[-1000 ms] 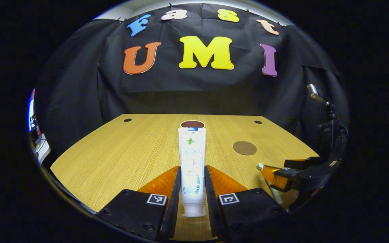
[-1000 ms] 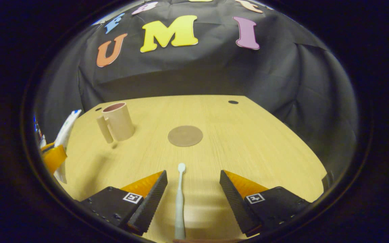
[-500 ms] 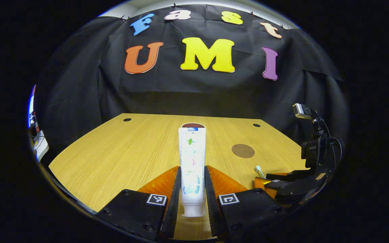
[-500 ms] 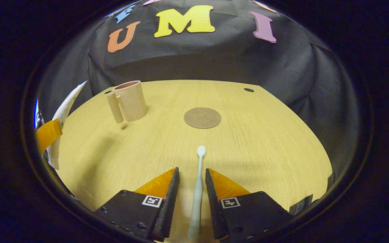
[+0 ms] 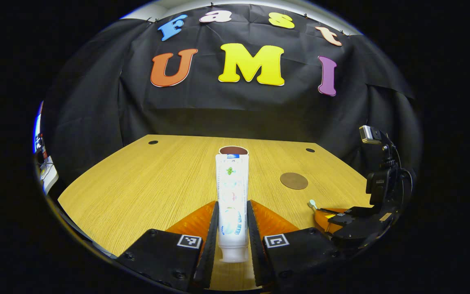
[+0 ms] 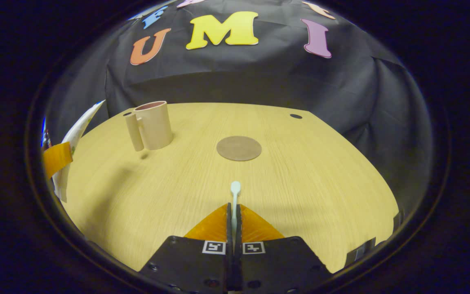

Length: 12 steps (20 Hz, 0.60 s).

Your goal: Put the toothbrush and toothpaste on the desktop into the cup, then pick up the cup and place it on the coaster on the desktop.

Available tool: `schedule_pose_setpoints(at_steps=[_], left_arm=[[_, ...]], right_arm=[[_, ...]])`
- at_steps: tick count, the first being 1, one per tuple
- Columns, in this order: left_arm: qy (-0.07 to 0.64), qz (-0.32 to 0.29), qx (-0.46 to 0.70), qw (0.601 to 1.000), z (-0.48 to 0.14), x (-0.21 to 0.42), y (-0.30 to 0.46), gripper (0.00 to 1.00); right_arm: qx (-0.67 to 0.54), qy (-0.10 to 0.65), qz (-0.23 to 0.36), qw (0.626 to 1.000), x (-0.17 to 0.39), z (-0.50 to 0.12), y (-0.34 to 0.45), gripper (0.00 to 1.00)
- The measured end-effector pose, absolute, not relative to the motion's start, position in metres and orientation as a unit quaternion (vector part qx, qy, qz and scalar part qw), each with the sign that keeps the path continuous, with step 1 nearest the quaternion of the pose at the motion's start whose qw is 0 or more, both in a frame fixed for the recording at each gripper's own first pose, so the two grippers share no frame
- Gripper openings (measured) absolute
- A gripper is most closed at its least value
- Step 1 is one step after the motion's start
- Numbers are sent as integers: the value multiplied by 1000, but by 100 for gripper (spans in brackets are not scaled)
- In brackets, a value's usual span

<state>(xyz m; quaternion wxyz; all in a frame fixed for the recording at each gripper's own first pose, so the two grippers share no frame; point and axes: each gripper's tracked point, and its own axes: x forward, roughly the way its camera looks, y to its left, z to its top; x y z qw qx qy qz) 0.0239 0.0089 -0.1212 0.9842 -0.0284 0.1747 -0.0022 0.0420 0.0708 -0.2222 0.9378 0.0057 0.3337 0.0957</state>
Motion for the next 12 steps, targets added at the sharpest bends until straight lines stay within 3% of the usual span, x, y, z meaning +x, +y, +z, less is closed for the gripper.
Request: schedule_pose_setpoints(at_steps=[7,8,12], left_arm=[[167,7,-38,985,-119,25,14,42],[161,2,-42,986,-115,25,12,46],[132,-6,-47,990,-103,24,9,42]], right_arm=[[26,254,101,961,34,-169,59,0],[30,239,102,965,32,-156,57,0],[50,132,106,984,21,-88,49,0]])
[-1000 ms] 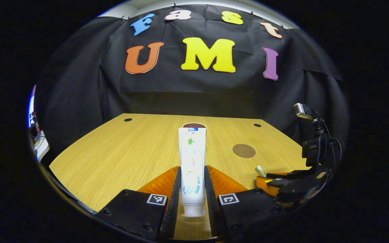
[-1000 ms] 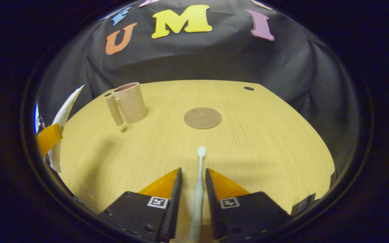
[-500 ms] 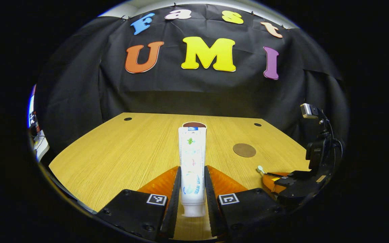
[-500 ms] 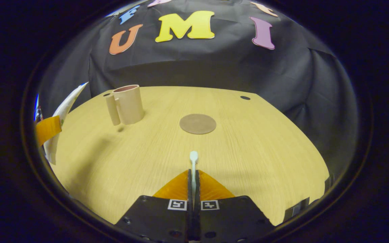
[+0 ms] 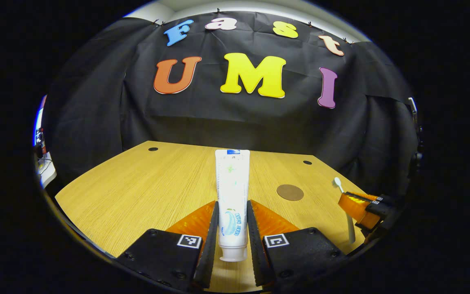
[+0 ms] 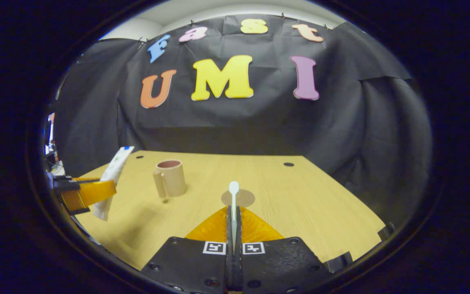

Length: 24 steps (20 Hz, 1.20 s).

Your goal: Put the toothbrush and toothpaste on the desktop into the cup, then pick up the cup and place it on the coaster on the desktop.

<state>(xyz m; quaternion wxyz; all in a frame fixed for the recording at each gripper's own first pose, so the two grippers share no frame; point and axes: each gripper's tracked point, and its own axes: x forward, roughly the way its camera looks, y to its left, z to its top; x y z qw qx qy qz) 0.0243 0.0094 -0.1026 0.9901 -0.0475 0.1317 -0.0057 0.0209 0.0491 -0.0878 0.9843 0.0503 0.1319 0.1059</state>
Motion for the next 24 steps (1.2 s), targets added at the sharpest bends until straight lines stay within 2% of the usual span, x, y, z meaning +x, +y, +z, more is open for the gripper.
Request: schedule_pose_setpoints(at_steps=[5,12,16,20,24], left_arm=[[115,-14,-41,992,-93,24,6,42],[85,-14,-50,995,-61,35,14,42],[64,-26,-53,996,-30,77,18,42],[3,-41,-43,998,1,144,25,41],[15,-44,-58,997,-24,204,34,42]], right_arm=[[43,54,118,991,2,-43,55,0],[55,51,126,989,0,-38,51,0],[67,48,112,990,5,-36,38,0],[71,42,111,990,7,-36,33,0],[76,55,115,989,11,-45,30,0]])
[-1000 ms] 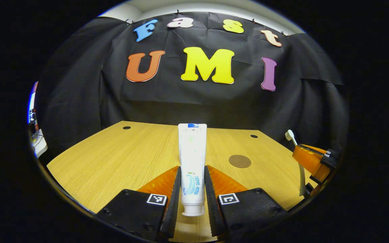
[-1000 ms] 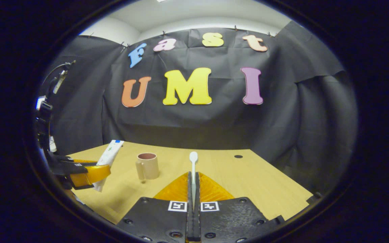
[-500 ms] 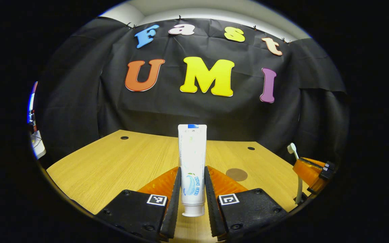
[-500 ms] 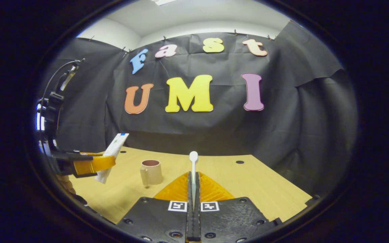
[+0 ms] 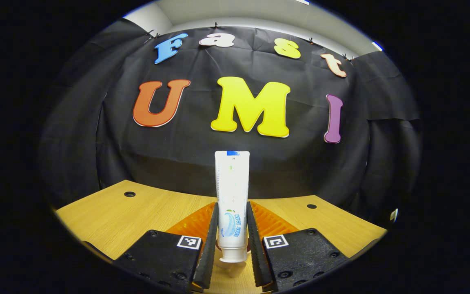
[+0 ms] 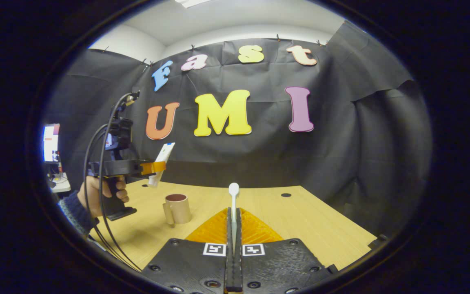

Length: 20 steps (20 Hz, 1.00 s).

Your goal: Put the toothbrush and toothpaste on the desktop into the cup, then pick up the cup and place it on the coaster on the desktop.

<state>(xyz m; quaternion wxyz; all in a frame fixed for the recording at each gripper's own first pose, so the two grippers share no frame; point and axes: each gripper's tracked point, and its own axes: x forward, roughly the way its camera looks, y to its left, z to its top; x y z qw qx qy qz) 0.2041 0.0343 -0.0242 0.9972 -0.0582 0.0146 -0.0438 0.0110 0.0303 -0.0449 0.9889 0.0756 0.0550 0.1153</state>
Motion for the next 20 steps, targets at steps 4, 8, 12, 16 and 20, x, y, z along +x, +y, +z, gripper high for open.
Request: schedule_pose_setpoints(at_steps=[4,8,12,16,20], left_arm=[[18,-42,-60,997,-36,230,28,41],[28,-44,-50,997,-41,236,16,41],[27,-33,-39,998,-39,237,18,42],[47,-27,-40,998,-52,239,22,43],[58,-23,-42,997,-60,242,26,44]], right_arm=[[86,67,113,988,13,-54,21,0],[100,79,106,986,13,-64,6,0],[111,96,109,983,14,-74,4,0],[112,107,116,981,14,-81,7,0],[105,100,114,983,15,-77,7,0]])
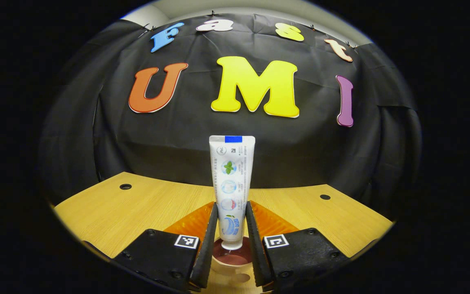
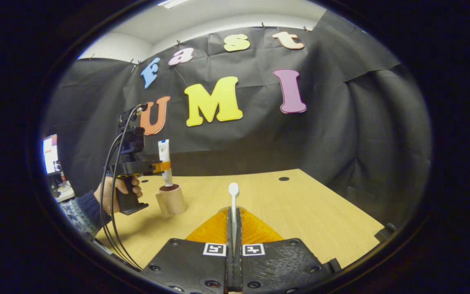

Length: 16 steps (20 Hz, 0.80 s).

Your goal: Put the toothbrush and toothpaste on the desktop into the cup, then pick up the cup and place it on the coaster on the desktop.

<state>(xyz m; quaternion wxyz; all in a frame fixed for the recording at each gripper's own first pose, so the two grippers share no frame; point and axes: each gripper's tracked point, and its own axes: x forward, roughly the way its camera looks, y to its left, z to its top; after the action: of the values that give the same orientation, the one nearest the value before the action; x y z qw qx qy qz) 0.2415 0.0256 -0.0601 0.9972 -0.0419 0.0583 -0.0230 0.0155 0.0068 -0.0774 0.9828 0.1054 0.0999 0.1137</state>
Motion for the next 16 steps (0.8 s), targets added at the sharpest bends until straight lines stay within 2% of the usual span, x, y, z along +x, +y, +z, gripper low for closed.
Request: schedule_pose_setpoints(at_steps=[6,8,9,10,11,12,13,14,16], left_arm=[[70,-19,-50,996,-68,241,28,44],[62,-27,-52,996,-61,237,25,50],[57,-27,-52,997,-57,234,27,47],[53,-20,-48,997,-57,234,31,72],[51,-19,-44,998,-54,235,31,87],[51,-16,-39,998,-53,231,32,80],[51,-14,-34,998,-52,229,34,81],[51,-13,-29,998,-51,225,35,89],[39,-8,-16,999,-42,217,41,91]], right_arm=[[106,107,114,982,15,-81,8,0],[106,109,114,982,15,-83,8,0],[106,110,115,982,15,-85,9,0],[105,112,115,981,16,-85,9,0],[104,113,114,981,16,-84,9,0],[103,112,115,982,16,-83,9,0],[101,112,115,982,17,-82,9,0],[100,110,116,982,18,-80,9,0],[94,102,122,983,23,-71,16,0]])
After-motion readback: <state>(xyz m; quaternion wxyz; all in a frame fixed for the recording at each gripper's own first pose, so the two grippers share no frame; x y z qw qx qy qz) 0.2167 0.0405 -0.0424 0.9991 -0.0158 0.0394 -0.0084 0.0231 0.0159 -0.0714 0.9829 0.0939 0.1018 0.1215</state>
